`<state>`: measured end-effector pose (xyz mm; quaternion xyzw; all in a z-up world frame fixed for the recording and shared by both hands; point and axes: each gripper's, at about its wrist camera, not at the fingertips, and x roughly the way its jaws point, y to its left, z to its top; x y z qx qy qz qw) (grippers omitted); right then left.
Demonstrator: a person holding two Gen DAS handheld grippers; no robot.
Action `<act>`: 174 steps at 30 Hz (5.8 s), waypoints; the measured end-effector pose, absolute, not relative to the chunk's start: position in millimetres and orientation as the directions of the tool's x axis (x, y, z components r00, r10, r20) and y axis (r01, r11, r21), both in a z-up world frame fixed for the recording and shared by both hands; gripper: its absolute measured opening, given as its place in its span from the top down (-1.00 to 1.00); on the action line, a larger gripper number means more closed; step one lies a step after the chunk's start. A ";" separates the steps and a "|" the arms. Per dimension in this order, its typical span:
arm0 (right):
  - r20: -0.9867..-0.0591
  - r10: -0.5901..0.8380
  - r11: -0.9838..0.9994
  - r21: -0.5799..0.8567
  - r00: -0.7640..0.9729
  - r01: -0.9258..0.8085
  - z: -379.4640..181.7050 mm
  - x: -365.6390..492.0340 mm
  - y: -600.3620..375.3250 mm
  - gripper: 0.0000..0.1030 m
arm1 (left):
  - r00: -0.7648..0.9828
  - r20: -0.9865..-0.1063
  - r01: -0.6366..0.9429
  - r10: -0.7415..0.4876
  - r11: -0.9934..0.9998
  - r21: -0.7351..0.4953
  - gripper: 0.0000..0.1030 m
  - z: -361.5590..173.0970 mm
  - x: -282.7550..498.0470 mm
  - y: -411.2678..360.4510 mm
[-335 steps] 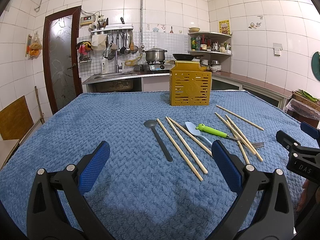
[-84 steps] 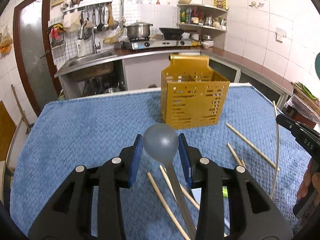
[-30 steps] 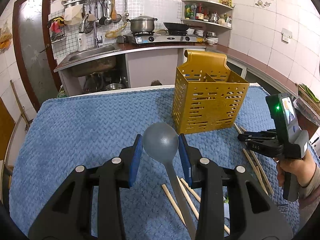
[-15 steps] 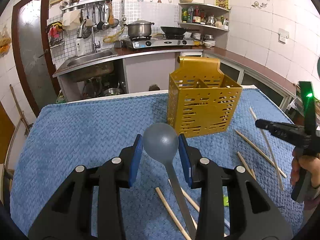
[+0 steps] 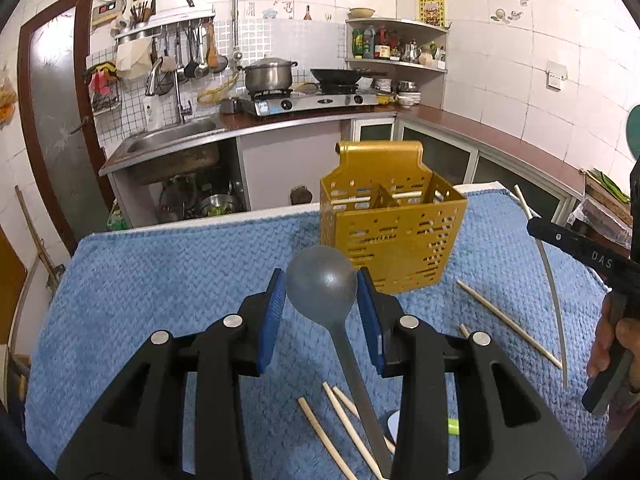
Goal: Organize utensils
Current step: 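Carry the chopstick in the right tool and the ladle in the left tool over the yellow caddy, then lower the chopstick into the yellow caddy and open the right tool while the left tool drops the ladle in, then move both open tools back toward the remaining chopsticks on the towel, then close the right tool on a wooden chopstick while the left tool grasps another chopstick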
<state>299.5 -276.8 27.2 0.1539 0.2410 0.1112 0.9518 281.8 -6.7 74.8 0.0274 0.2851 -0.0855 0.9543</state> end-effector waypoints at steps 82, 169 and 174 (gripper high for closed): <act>0.097 0.170 0.975 0.131 0.981 -0.182 70.4 408.8 -204.3 0.88 | 0.966 -0.237 0.116 -0.104 0.992 0.039 0.31 64.4 427.9 -44.7; -0.697 0.117 0.993 0.066 0.708 -0.099 -69.2 337.0 -263.3 -0.07 | 0.588 -0.809 -0.053 -0.016 0.997 -0.058 -0.37 -43.9 286.8 12.7; -0.732 0.117 0.992 0.053 0.671 -0.115 -76.6 345.9 -256.8 0.13 | 0.572 -0.820 -0.048 -0.028 0.997 -0.068 -0.06 -45.9 287.4 12.6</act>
